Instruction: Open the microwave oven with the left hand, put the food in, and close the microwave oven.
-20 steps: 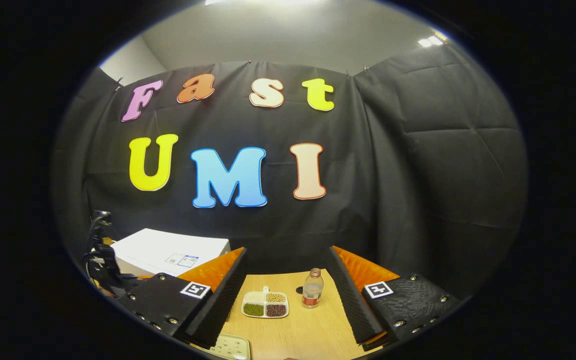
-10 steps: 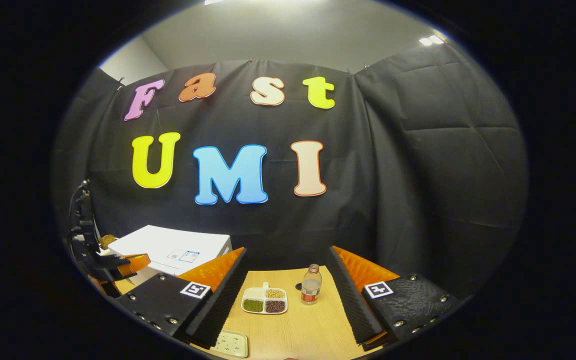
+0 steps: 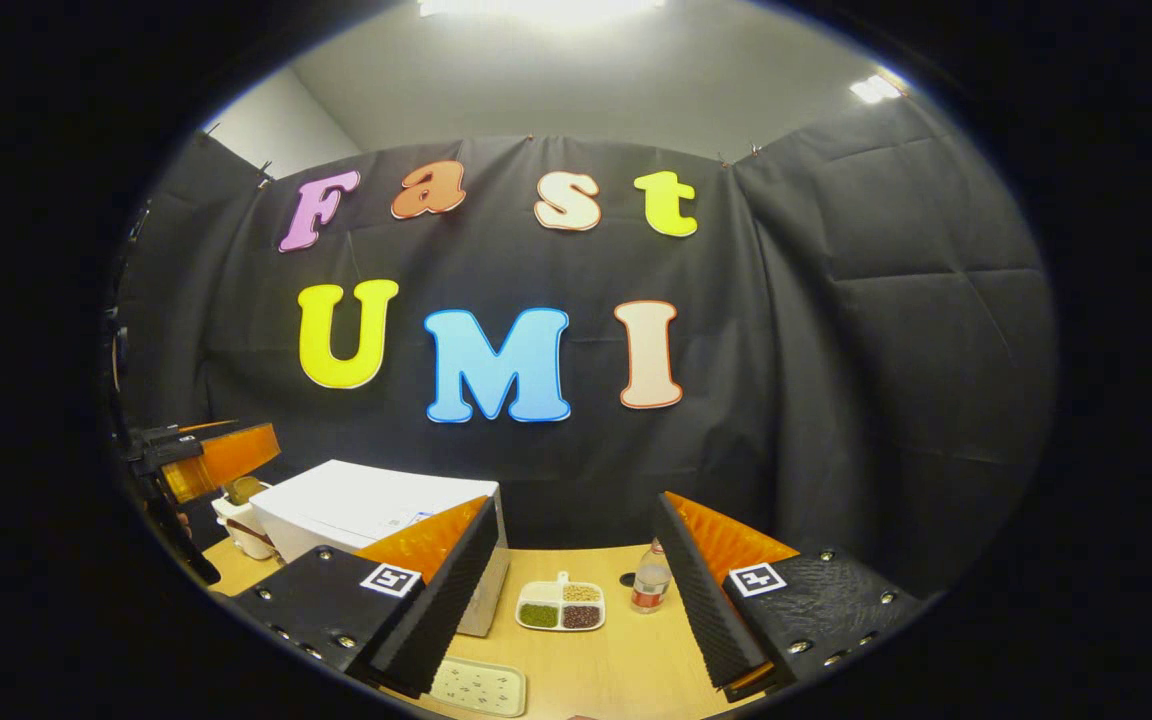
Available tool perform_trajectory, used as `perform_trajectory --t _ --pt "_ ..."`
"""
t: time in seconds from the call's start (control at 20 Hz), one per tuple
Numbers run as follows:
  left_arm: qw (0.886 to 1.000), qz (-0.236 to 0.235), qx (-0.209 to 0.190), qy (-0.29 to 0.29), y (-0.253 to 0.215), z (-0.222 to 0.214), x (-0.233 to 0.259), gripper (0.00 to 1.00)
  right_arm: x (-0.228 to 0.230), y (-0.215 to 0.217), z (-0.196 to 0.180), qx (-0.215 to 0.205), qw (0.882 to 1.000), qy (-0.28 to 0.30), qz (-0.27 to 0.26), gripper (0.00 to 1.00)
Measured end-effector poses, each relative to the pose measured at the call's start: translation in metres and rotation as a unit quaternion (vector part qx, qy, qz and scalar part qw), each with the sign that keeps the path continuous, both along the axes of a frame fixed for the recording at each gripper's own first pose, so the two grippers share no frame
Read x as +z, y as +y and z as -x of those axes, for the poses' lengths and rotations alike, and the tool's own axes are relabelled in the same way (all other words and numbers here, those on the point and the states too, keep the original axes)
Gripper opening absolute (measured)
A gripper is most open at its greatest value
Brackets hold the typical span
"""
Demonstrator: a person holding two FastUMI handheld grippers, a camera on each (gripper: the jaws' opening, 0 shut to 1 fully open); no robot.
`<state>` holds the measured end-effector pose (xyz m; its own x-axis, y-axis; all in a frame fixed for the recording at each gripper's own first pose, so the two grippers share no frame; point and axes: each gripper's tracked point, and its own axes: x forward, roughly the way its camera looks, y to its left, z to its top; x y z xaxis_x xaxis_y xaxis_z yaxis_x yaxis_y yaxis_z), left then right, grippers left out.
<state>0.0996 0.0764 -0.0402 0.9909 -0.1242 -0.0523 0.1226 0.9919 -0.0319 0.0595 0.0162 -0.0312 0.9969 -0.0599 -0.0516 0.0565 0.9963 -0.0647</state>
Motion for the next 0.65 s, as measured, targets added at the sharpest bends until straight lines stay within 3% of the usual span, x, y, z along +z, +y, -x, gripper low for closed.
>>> perform_trajectory --t 0.35,0.65 --pt "1.0 -0.005 -0.003 -0.015 0.013 0.05 0.021 0.93 0.025 0.044 0.018 0.024 0.999 -0.026 -0.001 0.96" --pt "0.999 -0.013 -0.008 -0.031 0.035 0.065 0.038 0.96 0.032 0.065 0.032 0.021 0.999 -0.038 -0.009 0.96"
